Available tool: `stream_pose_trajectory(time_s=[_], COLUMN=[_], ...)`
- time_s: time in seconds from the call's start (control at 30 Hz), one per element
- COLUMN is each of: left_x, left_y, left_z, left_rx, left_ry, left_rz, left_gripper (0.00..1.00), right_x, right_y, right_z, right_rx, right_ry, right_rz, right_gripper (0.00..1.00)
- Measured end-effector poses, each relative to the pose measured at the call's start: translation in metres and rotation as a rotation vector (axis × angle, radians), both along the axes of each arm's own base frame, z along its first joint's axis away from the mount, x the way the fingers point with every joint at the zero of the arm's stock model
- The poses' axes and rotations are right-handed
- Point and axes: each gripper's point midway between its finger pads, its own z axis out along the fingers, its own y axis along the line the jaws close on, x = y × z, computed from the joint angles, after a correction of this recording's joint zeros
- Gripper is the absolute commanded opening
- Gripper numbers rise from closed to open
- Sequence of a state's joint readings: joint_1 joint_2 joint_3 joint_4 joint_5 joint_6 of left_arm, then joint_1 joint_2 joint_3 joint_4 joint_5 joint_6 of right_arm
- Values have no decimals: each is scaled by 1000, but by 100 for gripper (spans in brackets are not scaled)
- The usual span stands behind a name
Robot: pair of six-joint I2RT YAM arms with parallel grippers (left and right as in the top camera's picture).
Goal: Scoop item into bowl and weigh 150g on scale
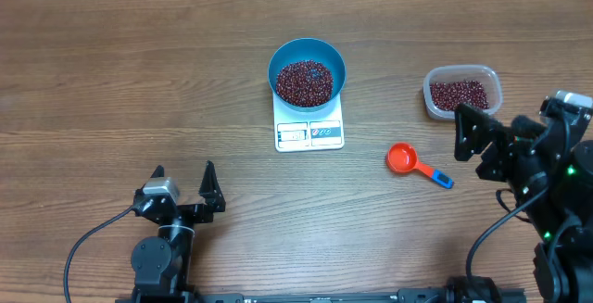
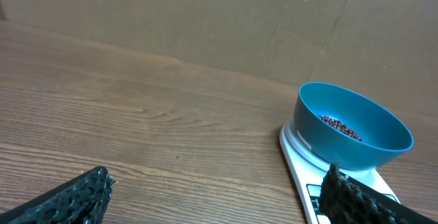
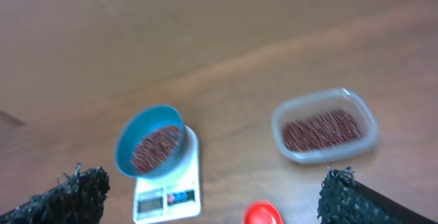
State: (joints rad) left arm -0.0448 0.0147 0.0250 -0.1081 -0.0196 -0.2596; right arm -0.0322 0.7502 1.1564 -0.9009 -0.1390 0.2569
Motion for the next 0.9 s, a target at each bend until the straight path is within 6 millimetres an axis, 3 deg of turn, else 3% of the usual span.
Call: stream_pose_trajectory(time_s=[0.13, 0.37, 0.73, 0.9], left_x=[0, 0, 0, 0], left_y=[0, 0, 0, 0], left_z=[0, 0, 0, 0], left_rx=[0, 0, 0, 0], left_ry=[0, 0, 0, 0], left_rz=[0, 0, 0, 0], left_gripper=[100, 100, 100, 100], right_x=[-8, -7, 14, 6], right_y=[-7, -12, -12, -12], right_z=[-20, -27, -105, -125], right_rx=[-17, -29, -28, -29], right_ry=[91, 107, 135, 51], right_rz=[-38, -61, -62, -63], right_gripper=[100, 100, 100, 100])
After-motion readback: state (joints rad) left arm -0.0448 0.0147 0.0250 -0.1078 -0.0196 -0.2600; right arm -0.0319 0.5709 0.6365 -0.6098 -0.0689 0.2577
